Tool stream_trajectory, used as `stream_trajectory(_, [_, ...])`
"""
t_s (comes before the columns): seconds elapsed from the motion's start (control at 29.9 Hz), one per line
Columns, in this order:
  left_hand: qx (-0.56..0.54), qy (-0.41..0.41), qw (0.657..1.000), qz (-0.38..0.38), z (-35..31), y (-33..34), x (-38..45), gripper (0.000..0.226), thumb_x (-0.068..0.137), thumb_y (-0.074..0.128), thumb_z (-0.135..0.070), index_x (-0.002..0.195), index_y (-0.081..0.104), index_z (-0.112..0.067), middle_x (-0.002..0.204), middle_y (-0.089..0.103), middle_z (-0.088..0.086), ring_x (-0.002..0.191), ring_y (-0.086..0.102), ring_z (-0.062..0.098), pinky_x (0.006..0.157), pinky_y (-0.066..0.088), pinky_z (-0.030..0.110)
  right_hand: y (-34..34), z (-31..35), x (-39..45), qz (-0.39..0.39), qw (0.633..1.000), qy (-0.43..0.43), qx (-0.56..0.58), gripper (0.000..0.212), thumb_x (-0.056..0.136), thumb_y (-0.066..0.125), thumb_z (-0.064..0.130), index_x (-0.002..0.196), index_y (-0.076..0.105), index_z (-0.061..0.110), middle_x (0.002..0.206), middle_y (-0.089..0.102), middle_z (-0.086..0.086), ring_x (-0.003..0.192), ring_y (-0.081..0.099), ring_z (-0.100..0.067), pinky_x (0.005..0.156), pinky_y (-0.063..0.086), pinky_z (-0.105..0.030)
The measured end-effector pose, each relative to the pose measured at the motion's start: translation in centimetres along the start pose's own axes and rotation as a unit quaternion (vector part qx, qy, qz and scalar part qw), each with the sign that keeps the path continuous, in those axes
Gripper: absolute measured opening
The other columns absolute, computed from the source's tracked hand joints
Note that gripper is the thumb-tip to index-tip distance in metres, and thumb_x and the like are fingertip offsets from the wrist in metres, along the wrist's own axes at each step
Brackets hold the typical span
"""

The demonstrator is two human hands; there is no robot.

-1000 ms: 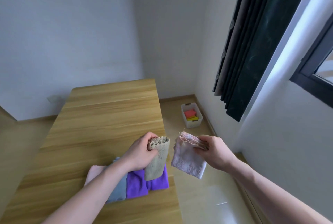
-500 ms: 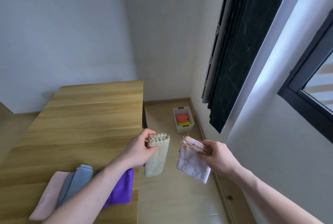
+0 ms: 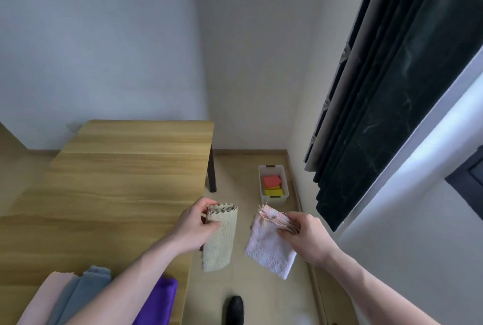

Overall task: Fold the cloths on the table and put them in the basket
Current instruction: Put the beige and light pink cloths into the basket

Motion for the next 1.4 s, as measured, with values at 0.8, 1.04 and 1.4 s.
stream_trajectory(0.8, [0.038, -0.077, 0.991, 0.100, -3.3, 1.2, 37.9, 0.050, 0.071, 0.068, -0.036, 0.114, 0.048, -0.049, 0.120, 0.065, -0.009, 0.099, 0.067, 0.010, 0.077, 0.055, 0.026, -3.2, -10.5, 33.0, 0.019, 0.978, 0.196, 0.073, 0.015, 0.080, 0.061, 0.029, 0.087, 0.073, 0.022, 0.079, 0.073, -0.002, 0.065, 0.056, -0.014, 0.055, 0.045, -0.023])
stream_trajectory(1.04, [0.063, -0.078, 0.989, 0.110, -6.6, 2.2, 47.1, 0.029, 0.079, 0.071, -0.025, 0.102, 0.055, -0.033, 0.102, 0.073, -0.013, 0.091, 0.069, 0.007, 0.076, 0.053, 0.022, -3.8, -14.2, 41.3, 0.037, 0.969, 0.226, 0.094, 0.009, 0.089, 0.062, 0.021, 0.085, 0.070, 0.019, 0.066, 0.066, 0.010, 0.060, 0.056, 0.000, 0.050, 0.037, -0.008])
stream_trajectory(1.4, [0.090, -0.053, 0.974, 0.203, -9.4, 4.6, 63.6, 0.038, 0.091, 0.073, -0.025, 0.123, 0.054, -0.029, 0.125, 0.059, -0.013, 0.083, 0.067, 0.002, 0.062, 0.056, 0.015, -4.7, -21.0, 50.9, -0.021, 0.941, 0.318, 0.111, 0.008, 0.079, 0.059, 0.020, 0.077, 0.064, 0.013, 0.065, 0.063, 0.002, 0.066, 0.061, -0.017, 0.053, 0.035, -0.029])
Point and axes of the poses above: each hand's wrist, its own x-axis towards the middle knuckle, its own y-axis out of the palm, z = x × y, the point moved 10 cm from there along x, towards the middle knuckle
